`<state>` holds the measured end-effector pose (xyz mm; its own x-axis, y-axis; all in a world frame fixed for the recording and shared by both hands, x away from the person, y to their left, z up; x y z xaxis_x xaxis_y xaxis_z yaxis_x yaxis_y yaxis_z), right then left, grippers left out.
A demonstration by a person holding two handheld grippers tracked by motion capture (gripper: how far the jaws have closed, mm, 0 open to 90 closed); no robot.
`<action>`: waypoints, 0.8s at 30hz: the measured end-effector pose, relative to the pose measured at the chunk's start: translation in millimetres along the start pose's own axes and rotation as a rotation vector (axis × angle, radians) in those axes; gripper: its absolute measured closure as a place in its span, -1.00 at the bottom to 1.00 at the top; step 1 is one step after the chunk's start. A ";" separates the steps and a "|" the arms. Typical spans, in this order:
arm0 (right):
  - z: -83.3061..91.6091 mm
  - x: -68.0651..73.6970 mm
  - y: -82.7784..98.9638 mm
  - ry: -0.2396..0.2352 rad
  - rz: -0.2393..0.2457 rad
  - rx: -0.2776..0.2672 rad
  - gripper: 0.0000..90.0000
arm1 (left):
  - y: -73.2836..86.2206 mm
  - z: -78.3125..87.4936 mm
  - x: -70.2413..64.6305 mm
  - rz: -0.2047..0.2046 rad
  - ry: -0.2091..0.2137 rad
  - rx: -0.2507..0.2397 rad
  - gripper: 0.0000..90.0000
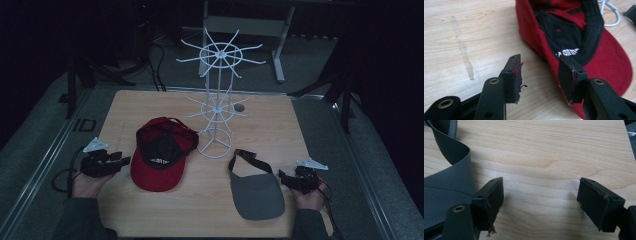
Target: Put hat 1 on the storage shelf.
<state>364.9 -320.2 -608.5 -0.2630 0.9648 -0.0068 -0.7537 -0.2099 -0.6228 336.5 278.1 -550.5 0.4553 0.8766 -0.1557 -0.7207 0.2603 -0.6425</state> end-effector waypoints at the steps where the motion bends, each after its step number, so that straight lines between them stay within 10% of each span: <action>1: 0.0 0.0 0.0 0.000 0.000 0.000 -0.53 | 0.0 0.0 -0.9 -0.004 0.001 0.003 0.21; 24: 0.0 0.0 0.0 0.000 0.000 0.000 -0.53 | 18.6 -23.7 -31.0 -0.057 0.106 0.145 0.24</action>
<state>364.9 -320.2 -608.5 -0.2631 0.9647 -0.0067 -0.7537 -0.2099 -0.6228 321.4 246.2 -575.4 0.5451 0.8128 -0.2053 -0.7561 0.3709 -0.5393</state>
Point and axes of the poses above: each handheld gripper's, and its own axes: z roughly backward along the jaws, y roughly out of its underside, x roughly to its left, the point moved 6 cm from there along -z, roughly forward along the jaws, and after that the axes turned 9 degrees about x, right-handed, at the moved point
